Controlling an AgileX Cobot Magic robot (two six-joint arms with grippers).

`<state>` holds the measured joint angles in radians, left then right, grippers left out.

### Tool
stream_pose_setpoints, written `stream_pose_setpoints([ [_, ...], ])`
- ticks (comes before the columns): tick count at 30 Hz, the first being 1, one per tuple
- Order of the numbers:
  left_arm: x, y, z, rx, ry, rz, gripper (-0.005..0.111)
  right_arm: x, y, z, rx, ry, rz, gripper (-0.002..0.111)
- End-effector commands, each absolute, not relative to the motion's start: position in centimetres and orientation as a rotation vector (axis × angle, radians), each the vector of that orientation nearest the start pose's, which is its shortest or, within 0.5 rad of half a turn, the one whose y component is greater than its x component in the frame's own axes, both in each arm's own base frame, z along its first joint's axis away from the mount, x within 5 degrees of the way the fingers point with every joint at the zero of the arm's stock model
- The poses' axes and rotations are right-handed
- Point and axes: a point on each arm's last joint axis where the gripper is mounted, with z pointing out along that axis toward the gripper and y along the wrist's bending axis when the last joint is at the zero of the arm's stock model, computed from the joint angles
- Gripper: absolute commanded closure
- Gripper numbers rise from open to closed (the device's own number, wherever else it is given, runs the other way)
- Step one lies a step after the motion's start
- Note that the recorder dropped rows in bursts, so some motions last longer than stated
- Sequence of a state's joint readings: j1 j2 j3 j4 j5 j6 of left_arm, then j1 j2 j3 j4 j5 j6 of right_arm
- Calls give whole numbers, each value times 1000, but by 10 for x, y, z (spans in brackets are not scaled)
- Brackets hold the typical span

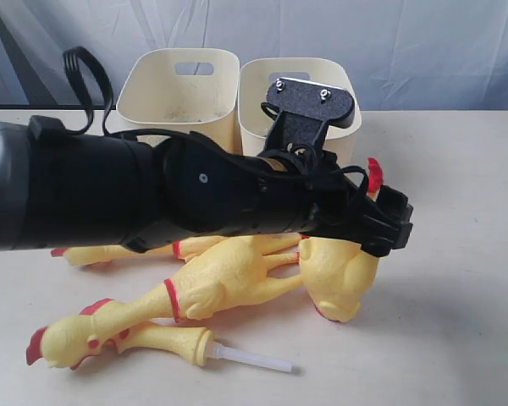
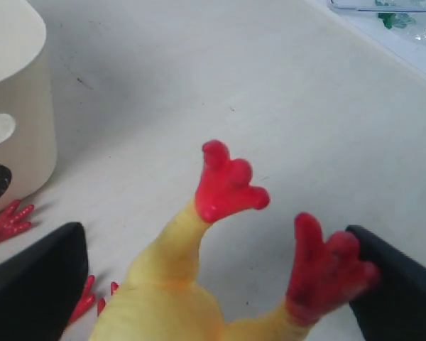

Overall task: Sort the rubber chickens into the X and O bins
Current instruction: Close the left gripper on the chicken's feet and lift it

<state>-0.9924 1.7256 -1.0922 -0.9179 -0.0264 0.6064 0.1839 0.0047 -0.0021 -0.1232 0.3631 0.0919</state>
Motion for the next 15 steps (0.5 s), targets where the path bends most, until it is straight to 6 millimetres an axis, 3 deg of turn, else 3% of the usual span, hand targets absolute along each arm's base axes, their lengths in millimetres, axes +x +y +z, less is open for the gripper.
stream_pose_setpoints([
  [1,214,-330,234,719,2085,-752,18,53,6,181,-162,1834,73,102],
  [11,218,-330,233,695,2065,-730,26,53,6,181,-162,1834,73,102],
  [15,218,-330,233,698,2064,-729,39,53,6,181,-162,1834,73,102],
])
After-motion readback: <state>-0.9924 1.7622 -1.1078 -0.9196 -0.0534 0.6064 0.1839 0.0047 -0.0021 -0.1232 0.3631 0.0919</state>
